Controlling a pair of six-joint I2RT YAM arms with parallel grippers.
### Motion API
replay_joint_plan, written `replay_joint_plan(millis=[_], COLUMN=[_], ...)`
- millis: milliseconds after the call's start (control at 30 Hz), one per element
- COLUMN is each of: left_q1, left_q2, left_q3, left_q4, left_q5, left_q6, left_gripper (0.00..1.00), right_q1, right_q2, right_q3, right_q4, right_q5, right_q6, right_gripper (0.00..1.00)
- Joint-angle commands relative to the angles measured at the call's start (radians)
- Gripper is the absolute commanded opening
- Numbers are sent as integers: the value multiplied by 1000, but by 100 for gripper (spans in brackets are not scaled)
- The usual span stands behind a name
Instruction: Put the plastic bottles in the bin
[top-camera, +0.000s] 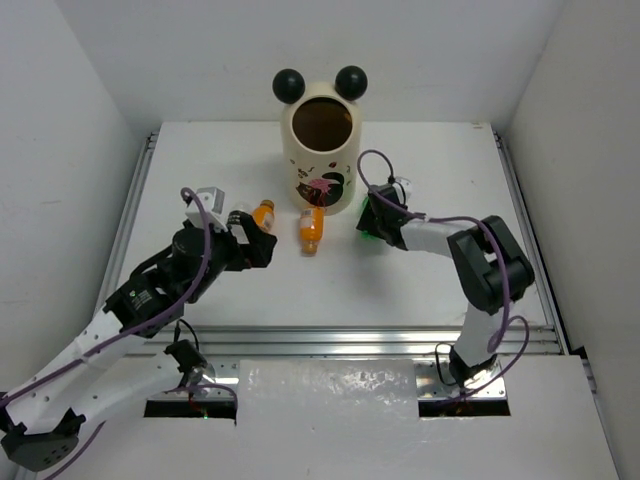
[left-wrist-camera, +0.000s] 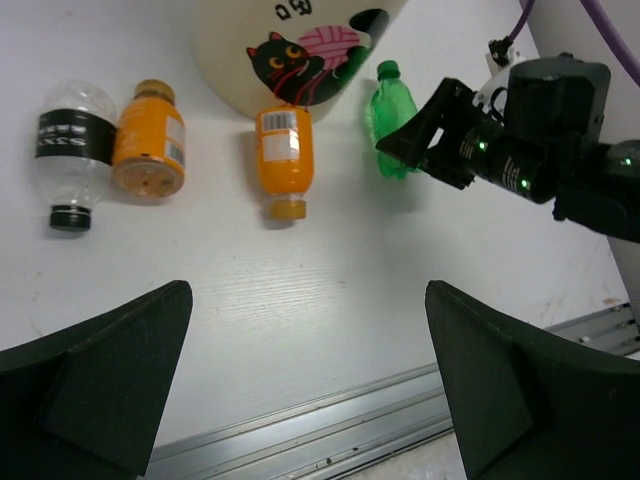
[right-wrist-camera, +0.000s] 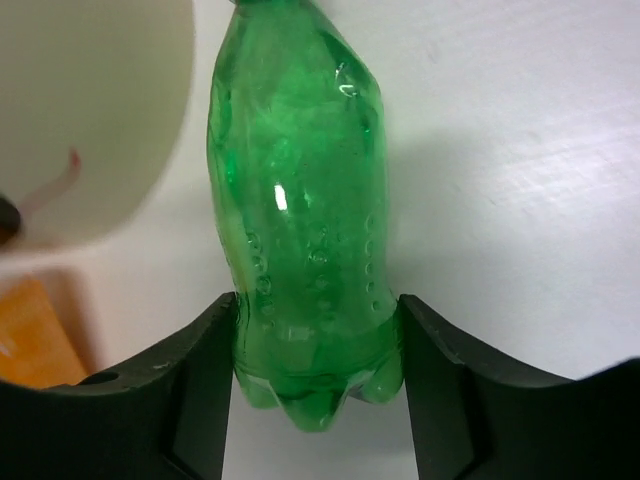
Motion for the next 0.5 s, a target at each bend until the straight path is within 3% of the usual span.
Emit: replay_joint_plan(millis=[0, 67, 100, 167, 267, 300, 467], left_q1=[1, -1, 1, -1, -1, -8, -31], left_q2=[47, 74, 84, 113, 182, 238, 295], left_q3=[-10, -11, -11, -15, -4, 5, 1], left_q4=[111, 180, 206, 297, 395, 445, 541], left_q5=[110, 167, 230, 303, 449, 542, 618], left_q6=[-28, -38, -48, -72, -112, -135, -163], left_gripper=[100, 100, 100, 100, 100, 100, 100], right_q1=[11, 31, 48, 79, 148, 155, 163], right_q2=[-174, -342, -403, -600, -798, -956, -1127], right_q3=[-123, -282, -393, -501, -676, -738, -731], right_q4=[151, 329, 379, 498, 569, 567, 521], right_q5=[-31, -123, -269, -389, -525, -589, -692], right_q6=[-168, -311, -362, -488, -550, -521, -482], right_gripper=[24, 23, 23, 23, 22, 22, 22])
